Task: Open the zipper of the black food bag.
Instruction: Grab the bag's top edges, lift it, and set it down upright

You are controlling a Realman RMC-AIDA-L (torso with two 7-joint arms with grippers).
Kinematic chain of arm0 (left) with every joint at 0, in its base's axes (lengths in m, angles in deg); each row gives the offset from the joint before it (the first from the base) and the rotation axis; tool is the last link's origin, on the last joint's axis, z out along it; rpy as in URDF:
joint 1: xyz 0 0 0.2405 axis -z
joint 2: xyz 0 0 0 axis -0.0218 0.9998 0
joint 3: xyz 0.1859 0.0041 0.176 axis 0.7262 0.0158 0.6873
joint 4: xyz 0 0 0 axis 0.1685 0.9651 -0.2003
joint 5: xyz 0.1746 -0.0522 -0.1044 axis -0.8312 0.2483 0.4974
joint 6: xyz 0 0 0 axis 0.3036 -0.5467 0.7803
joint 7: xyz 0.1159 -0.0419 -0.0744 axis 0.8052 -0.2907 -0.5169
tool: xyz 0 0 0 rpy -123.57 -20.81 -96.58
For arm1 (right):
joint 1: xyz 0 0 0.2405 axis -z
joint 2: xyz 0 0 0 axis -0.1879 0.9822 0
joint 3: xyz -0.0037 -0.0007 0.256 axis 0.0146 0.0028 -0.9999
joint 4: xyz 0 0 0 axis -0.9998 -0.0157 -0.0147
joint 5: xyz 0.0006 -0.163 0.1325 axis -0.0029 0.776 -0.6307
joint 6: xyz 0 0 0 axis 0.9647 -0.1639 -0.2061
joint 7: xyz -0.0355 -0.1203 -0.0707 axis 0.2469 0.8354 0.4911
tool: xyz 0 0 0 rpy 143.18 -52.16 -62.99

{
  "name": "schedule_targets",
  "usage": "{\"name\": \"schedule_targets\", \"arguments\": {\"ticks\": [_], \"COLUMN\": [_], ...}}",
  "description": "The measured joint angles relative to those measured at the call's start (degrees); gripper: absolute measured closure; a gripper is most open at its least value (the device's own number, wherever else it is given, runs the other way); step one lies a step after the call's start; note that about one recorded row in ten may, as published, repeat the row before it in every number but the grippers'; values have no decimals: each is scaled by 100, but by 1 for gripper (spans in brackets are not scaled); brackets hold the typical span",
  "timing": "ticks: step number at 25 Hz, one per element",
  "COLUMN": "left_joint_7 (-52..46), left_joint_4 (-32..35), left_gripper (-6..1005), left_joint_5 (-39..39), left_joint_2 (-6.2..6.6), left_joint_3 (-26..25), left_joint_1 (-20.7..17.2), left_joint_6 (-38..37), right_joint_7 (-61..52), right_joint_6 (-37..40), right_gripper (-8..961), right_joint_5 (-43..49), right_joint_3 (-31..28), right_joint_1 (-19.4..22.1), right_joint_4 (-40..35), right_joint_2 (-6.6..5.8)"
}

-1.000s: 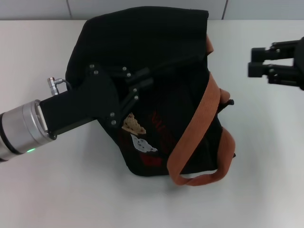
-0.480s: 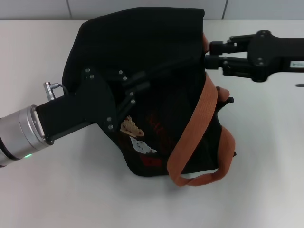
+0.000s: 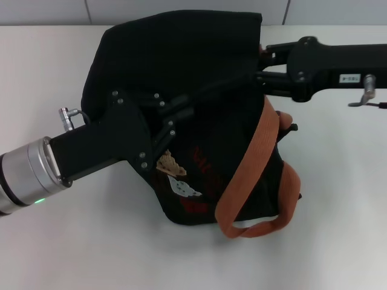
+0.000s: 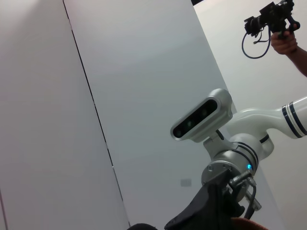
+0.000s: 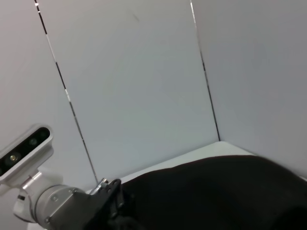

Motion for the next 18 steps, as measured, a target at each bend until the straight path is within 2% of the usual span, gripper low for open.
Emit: {"name": "schedule_targets", "arguments": {"ticks": [6, 11, 18], "left_joint_7": [7, 14, 16], "left_joint_4": [-4, -4, -5], "left_gripper": [909, 909, 909], "left_joint_5": [-4, 0, 16], "left_joint_2": [-3, -3, -3], "left_joint_3": [61, 62, 44], "left_joint_1": [5, -28, -44], "left_joint_6": [15, 9, 9], "right_joint_7": [-8, 21, 135], "right_joint_6": [-269, -341, -343], "right_gripper": [575, 761, 851], "right_joint_5": [-39, -172, -195], "right_joint_3": [347, 357, 313], "right_joint_1": [0, 70, 164], "right_joint_4": [78, 101, 101], "right_joint_2": [0, 0, 0]}}
